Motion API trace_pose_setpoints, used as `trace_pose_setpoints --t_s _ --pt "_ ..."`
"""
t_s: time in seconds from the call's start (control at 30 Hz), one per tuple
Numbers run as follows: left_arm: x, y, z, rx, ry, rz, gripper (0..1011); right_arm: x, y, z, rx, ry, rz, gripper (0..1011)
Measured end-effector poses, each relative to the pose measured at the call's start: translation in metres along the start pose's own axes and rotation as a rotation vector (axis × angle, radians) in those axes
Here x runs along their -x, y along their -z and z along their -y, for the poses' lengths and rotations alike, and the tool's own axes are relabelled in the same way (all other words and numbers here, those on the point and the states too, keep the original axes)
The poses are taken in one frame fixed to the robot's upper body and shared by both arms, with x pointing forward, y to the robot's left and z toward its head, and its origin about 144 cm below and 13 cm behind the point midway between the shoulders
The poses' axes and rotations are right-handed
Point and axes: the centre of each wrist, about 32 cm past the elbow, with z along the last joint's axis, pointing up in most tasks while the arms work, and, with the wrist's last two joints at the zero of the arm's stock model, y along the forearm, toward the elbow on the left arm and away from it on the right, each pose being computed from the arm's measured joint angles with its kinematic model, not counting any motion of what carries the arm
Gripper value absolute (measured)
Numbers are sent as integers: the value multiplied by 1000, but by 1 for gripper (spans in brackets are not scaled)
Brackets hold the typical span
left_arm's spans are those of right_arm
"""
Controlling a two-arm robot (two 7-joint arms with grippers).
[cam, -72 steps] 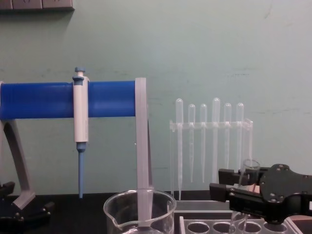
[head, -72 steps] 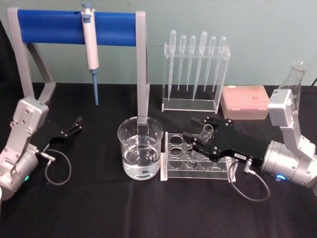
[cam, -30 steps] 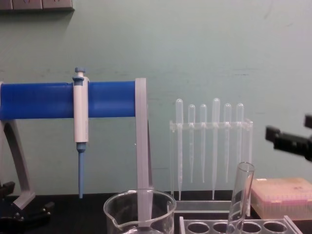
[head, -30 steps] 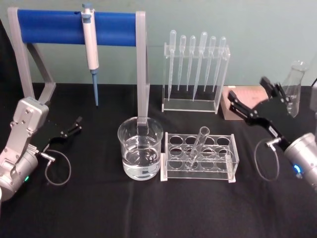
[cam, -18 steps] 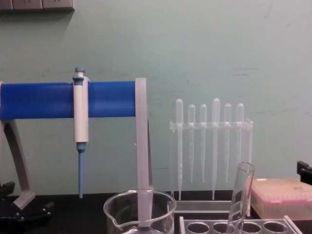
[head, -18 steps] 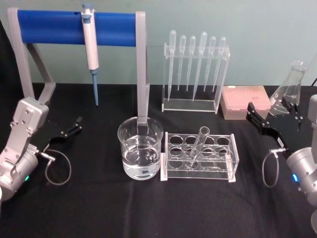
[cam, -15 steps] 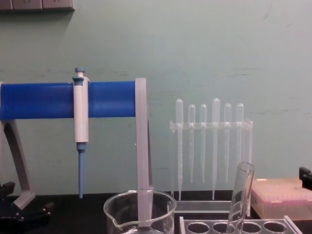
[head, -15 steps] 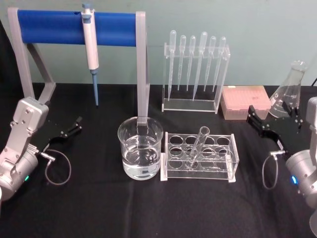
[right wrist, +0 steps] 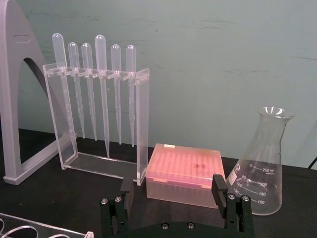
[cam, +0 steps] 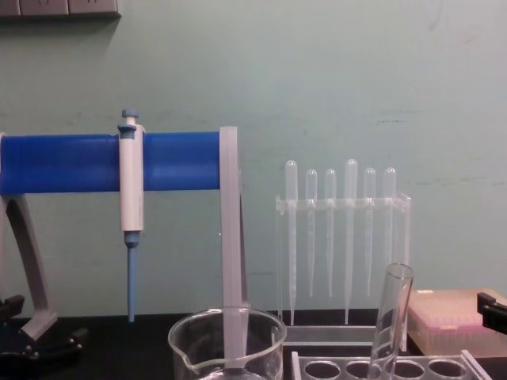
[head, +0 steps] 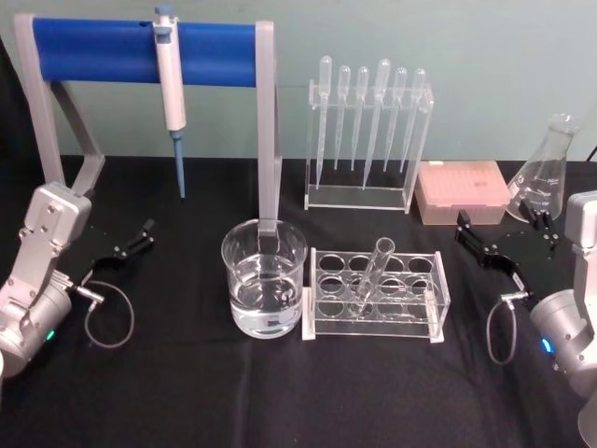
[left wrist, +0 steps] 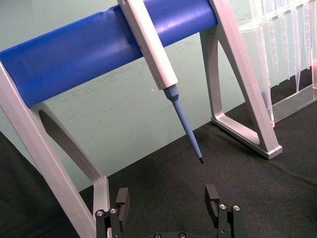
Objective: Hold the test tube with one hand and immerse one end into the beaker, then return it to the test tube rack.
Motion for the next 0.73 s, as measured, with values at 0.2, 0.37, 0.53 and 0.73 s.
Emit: trace_pose_setpoints --t_s 0.2,0.37,0.53,0.73 --pt "0 0 0 0 0 0 1000 0 -1 0 1 4 2 1002" --pt "0 0 0 0 0 0 1000 1 -2 0 2 7 4 1002" --pt "0 0 0 0 0 0 1000 1 -2 -1 2 9 5 1002" --pt "0 0 0 0 0 0 1000 1 -2 -1 3 9 6 1002"
